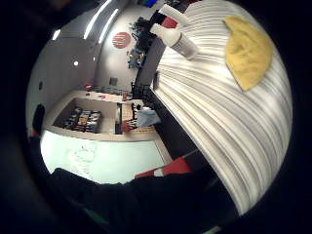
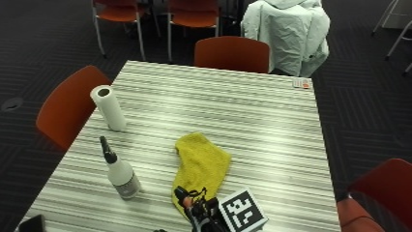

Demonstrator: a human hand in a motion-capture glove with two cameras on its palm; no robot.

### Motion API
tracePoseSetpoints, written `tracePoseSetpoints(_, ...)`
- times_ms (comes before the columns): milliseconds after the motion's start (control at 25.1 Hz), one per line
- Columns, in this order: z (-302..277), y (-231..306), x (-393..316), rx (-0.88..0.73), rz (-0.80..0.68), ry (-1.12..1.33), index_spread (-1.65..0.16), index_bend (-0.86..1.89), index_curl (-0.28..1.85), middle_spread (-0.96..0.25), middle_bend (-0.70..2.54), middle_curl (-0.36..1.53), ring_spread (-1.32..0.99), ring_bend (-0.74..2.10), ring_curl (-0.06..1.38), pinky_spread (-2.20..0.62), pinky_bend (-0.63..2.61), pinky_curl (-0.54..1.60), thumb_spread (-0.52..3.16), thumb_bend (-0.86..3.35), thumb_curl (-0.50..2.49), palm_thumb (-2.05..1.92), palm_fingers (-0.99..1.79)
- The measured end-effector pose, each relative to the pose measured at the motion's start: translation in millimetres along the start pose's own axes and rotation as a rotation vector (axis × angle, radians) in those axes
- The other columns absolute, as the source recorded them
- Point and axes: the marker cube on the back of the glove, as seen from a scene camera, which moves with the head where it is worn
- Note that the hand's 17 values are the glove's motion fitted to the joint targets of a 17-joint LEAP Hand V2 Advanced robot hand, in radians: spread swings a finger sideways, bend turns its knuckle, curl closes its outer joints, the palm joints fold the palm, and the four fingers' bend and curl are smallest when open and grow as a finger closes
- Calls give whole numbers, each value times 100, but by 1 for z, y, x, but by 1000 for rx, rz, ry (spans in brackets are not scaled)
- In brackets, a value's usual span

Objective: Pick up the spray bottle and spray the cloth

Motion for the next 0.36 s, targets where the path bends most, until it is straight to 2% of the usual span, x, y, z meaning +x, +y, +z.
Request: tracePoseSetpoints(358,-1,0,13,9,14,-8,-32,17,34,5,17,39,11,30,43,19,28,35,95,-2,66,102,19)
